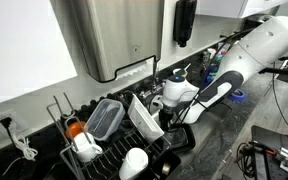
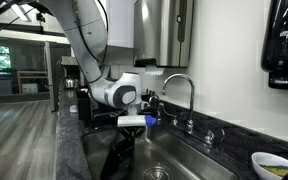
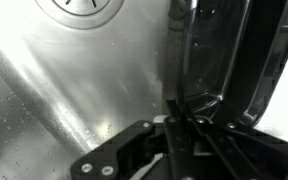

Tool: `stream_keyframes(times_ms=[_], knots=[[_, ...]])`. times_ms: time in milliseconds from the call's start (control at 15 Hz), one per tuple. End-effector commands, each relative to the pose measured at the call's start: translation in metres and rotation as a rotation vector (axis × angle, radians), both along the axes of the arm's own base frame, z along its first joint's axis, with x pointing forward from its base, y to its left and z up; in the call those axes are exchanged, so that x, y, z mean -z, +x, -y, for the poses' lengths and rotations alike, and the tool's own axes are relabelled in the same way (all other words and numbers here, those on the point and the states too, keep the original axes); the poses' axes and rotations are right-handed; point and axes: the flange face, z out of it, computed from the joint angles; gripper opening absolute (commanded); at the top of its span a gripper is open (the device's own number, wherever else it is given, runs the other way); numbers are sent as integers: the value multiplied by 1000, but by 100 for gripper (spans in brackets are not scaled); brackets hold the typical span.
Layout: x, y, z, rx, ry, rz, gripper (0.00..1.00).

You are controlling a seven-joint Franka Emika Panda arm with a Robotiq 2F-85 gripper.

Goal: Remove the black lunchbox from the sink and put it on the dish rack

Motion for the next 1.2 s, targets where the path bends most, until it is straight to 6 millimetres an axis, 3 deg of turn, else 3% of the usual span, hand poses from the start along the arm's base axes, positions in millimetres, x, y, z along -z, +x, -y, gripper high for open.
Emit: stream_keyframes(times_ms=[0, 1133], knots=[[-24, -14, 1, 17, -20, 3, 2], [-132, -50, 7, 6, -51, 122, 2]])
